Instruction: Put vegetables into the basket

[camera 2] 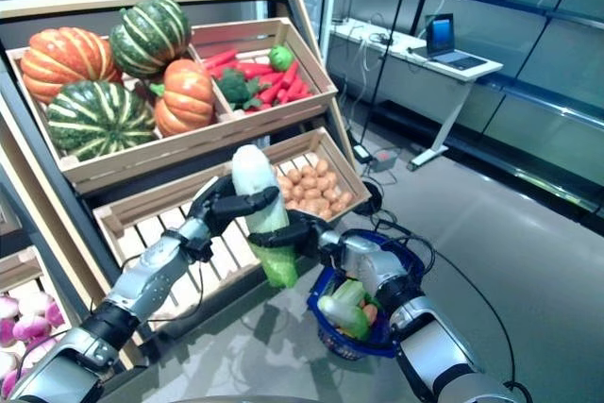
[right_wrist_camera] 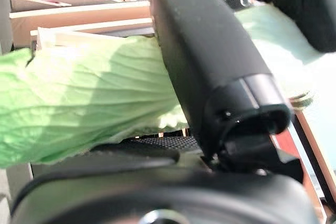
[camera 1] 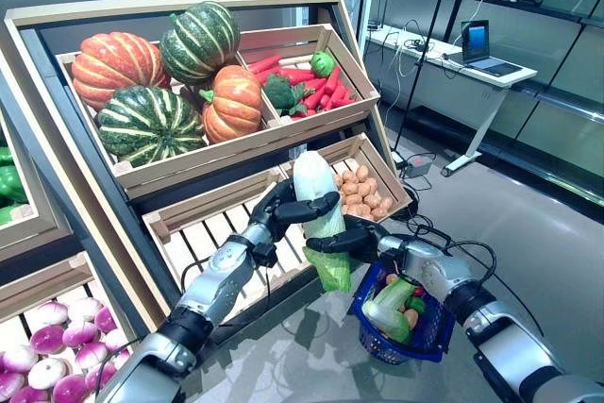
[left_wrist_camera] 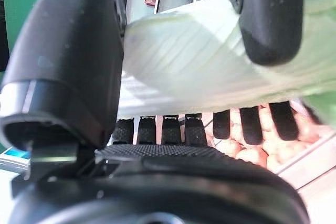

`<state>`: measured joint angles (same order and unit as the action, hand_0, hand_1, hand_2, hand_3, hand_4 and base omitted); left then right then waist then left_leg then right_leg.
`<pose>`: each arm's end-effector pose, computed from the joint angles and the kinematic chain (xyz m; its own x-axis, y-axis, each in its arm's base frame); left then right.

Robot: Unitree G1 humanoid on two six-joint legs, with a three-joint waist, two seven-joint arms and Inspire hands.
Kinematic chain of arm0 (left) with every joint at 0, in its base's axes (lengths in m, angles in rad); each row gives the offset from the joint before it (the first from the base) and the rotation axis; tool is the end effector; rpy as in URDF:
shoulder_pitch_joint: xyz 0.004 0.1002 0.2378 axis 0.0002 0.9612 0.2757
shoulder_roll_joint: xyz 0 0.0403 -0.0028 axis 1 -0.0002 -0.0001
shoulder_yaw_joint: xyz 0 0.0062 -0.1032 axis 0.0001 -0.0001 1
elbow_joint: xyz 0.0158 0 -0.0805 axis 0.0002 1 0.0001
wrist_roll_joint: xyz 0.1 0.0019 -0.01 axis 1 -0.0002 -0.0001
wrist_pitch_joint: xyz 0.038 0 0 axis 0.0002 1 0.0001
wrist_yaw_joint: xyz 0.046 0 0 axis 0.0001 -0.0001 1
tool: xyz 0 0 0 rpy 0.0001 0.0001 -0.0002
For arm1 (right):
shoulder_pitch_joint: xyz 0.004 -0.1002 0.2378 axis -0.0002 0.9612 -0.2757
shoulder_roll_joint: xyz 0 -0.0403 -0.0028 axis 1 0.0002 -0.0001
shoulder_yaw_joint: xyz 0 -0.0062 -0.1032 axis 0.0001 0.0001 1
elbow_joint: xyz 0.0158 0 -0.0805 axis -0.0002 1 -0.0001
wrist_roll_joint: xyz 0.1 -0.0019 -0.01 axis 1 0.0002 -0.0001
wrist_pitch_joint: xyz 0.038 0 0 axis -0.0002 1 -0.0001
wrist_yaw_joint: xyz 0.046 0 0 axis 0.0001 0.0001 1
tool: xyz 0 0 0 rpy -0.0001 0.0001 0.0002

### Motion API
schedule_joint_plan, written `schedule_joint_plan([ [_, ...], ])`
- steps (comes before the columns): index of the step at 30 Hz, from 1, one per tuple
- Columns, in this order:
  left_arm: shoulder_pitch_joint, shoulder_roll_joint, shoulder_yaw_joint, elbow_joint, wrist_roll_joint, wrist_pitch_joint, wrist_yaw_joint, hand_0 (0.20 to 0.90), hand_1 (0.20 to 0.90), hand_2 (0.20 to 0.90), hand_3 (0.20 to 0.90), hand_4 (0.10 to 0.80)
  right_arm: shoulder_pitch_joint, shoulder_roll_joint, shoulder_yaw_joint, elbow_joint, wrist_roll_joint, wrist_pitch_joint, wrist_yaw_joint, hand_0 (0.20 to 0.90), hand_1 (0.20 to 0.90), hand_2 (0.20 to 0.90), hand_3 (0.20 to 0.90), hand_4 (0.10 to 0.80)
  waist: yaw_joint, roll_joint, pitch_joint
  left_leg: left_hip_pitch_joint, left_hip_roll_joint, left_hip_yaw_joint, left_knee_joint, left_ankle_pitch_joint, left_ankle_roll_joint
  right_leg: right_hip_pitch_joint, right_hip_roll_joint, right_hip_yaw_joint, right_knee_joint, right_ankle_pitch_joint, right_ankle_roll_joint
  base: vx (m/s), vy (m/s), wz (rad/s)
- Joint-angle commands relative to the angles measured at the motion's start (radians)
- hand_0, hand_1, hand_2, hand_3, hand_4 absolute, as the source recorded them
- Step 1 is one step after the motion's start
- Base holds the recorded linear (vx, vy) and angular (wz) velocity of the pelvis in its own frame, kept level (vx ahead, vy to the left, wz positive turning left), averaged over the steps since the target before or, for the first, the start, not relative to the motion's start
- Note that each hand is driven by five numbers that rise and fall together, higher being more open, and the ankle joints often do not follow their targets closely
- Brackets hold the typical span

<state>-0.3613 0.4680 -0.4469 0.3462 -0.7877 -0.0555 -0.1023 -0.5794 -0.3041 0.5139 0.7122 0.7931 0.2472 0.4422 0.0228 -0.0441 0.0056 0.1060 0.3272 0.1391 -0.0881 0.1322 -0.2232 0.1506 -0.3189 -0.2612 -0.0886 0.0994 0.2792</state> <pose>0.2602 0.1703 0.0512 0.9171 -0.3864 -0.0980 0.3604 0.9088 -0.2102 0.2870 -0.1362 0.0280 0.6281 0.6875 -0.3644 -0.5555 0.7241 0.4088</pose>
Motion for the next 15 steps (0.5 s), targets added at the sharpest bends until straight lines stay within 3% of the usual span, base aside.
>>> schedule_joint_plan([
  [1, -0.169, -0.182, -0.108, -0.328, -0.155, -0.114, -0.155, 0.3, 0.3, 0.3, 0.3, 0.4, -0.225, 0.072, -0.055, 0.084, 0.057, -0.115, -0.097, 0.3, 0.3, 0.3, 0.3, 0.4, 0.036, 0.023, -0.035, -0.007, -0.048, 0.003, 0.001, -0.078, 0.024, 0.004, 0.019, 0.001, 0.002, -0.024, -0.038, -0.012, 0.008, 0.03],
  [9, -0.157, -0.175, -0.085, -0.317, -0.143, -0.105, -0.142, 0.3, 0.3, 0.3, 0.3, 0.4, -0.222, 0.039, -0.058, 0.062, 0.02, -0.113, -0.122, 0.3, 0.3, 0.3, 0.3, 0.4, 0.03, 0.023, -0.035, -0.003, -0.045, 0.01, 0.001, -0.078, 0.023, 0.003, 0.023, 0.003, 0.001, -0.023, -0.04, 0.0, 0.0, 0.0],
  [10, -0.155, -0.171, -0.082, -0.313, -0.133, -0.091, -0.13, 0.9, 0.9, 0.9, 0.9, 0.8, -0.224, 0.032, -0.06, 0.054, 0.02, -0.109, -0.128, 0.3, 0.3, 0.3, 0.3, 0.4, 0.028, 0.022, -0.034, -0.002, -0.044, 0.013, 0.001, -0.077, 0.023, 0.002, 0.024, 0.004, 0.001, -0.023, -0.04, 0.0, 0.0, 0.0],
  [15, -0.132, -0.13, -0.056, -0.31, -0.048, -0.062, -0.119, 0.9, 0.9, 0.9, 0.9, 0.8, -0.202, -0.006, -0.08, 0.024, 0.029, -0.092, -0.148, 0.3, 0.3, 0.3, 0.3, 0.4, 0.023, 0.023, -0.03, -0.004, -0.039, 0.023, 0.001, -0.075, 0.021, -0.005, 0.027, 0.01, 0.002, -0.022, -0.04, 0.0, 0.0, 0.0],
])
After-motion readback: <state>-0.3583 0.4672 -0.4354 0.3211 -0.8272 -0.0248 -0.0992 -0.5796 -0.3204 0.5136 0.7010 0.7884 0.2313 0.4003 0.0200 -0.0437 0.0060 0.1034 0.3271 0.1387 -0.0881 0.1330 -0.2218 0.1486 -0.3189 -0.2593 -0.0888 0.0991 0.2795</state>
